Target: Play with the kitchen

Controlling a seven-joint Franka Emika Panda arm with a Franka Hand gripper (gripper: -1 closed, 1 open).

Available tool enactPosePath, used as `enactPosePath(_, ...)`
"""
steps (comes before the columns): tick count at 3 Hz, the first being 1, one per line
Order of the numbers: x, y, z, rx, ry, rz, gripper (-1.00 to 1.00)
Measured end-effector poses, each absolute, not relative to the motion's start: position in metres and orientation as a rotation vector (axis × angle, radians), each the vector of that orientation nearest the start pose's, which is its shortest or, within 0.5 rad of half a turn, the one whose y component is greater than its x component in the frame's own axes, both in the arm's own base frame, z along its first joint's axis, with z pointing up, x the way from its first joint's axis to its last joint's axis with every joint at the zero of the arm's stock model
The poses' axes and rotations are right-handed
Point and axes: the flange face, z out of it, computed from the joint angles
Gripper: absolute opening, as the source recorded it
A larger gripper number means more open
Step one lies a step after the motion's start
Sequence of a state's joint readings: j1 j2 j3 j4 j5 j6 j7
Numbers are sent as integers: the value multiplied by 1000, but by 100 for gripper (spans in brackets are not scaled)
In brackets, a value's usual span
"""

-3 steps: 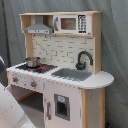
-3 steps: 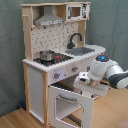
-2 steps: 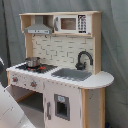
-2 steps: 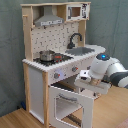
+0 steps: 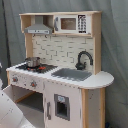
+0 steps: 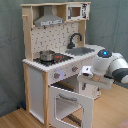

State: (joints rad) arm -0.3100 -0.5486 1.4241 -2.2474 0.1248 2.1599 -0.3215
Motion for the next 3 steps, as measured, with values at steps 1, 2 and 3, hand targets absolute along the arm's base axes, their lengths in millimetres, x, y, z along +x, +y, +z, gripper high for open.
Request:
enactPosePath(1, 194, 462, 408, -2844, -2218, -285, 100)
enactPosePath(2, 188, 456, 424, -2938, -2251, -239, 100)
enactPosePath(3, 179, 454, 440, -3034, -2290, -198, 100)
